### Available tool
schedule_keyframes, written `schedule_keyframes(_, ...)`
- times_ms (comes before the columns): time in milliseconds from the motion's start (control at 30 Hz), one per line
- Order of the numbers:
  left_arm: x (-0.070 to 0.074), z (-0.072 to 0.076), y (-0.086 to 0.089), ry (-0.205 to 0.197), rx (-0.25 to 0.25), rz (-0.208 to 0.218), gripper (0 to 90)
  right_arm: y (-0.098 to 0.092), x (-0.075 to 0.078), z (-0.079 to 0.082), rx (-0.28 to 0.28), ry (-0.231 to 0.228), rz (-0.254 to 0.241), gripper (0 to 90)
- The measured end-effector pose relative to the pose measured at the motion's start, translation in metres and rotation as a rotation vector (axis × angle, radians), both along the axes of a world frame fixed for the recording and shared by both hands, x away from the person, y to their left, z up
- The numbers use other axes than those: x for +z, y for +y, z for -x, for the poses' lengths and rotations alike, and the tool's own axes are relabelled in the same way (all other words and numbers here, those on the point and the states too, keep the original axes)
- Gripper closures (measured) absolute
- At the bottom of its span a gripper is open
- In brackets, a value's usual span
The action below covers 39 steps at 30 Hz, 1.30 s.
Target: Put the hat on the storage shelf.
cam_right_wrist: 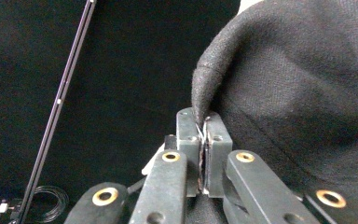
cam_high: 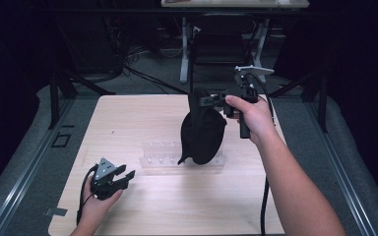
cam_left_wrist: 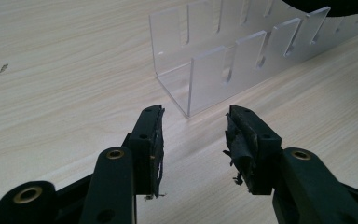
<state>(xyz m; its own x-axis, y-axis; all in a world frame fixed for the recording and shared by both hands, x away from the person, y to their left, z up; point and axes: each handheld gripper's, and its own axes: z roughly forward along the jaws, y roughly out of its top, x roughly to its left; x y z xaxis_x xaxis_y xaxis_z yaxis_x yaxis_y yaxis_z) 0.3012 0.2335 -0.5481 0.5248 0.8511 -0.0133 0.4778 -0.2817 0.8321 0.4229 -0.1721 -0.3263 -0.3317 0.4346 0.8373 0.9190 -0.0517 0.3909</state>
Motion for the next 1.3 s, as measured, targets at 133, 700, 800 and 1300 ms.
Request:
schedule_keyframes(133, 0.002, 0.001, -0.001, 0.001, 0.0, 0.0, 55.3, 0.002, -0.001, 0.0, 0.002, 0.008, -0.013, 88.1)
schedule_keyframes(700, 0.022, 0.005, -0.019, -0.023, -0.06, 0.047, 57.6, 0.013, -0.001, 0.0, 0.006, 0.026, -0.034, 88.1)
schedule_keyframes(800, 0.03, 0.006, -0.03, -0.03, -0.088, 0.038, 59.2, 0.016, -0.001, 0.0, 0.007, 0.022, -0.034, 88.1)
schedule_keyframes(1300, 0.056, -0.002, -0.08, -0.068, -0.202, 0.04, 61.4, 0.024, -0.001, -0.001, 0.005, 0.009, -0.033, 88.0)
